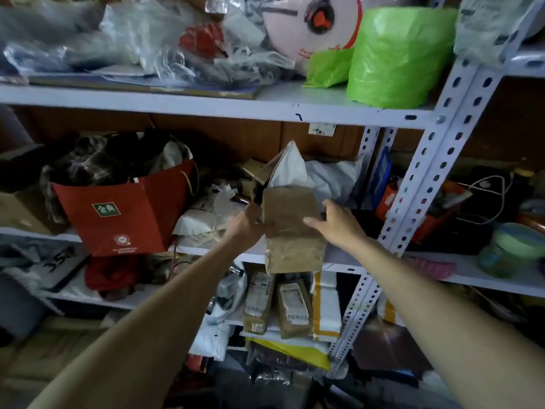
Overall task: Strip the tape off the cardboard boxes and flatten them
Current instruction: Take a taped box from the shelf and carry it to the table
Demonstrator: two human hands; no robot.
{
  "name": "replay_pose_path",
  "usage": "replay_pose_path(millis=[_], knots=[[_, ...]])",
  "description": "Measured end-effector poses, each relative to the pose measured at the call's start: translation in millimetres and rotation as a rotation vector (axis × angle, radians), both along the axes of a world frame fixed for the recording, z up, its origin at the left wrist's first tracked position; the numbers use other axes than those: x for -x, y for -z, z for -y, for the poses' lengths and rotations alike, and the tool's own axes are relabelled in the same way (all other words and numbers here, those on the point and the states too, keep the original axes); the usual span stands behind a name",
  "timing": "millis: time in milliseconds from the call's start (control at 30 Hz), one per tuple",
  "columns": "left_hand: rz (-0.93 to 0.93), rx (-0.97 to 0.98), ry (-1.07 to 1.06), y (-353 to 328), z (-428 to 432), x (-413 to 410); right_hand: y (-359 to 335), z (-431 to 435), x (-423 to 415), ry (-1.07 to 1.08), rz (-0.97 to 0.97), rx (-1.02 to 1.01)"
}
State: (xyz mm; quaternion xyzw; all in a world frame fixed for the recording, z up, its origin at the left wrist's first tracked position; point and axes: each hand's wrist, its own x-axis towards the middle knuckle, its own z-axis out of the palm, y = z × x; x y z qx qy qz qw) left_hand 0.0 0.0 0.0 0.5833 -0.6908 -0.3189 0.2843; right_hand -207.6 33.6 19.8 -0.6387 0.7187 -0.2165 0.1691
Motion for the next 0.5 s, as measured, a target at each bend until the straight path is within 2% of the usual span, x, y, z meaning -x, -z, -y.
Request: replay_pose_path(millis=[67,233,400,500], knots=[[-0.173,-0.09,-0.027,11,9,9,11,11,2,0.019,0.075,-0.02],[-0.439,-0.364,-0.011,31,9,15,35,16,6,0.012,0.474,-0.148],[-0.581,-0.347,0.022,33,-14,6,32,-1,2,-0.082,0.559,-0.208],[-0.678,-0.326,0.026,34,-31,2,35,-21,-4,-0.073,0.597,-0.114]])
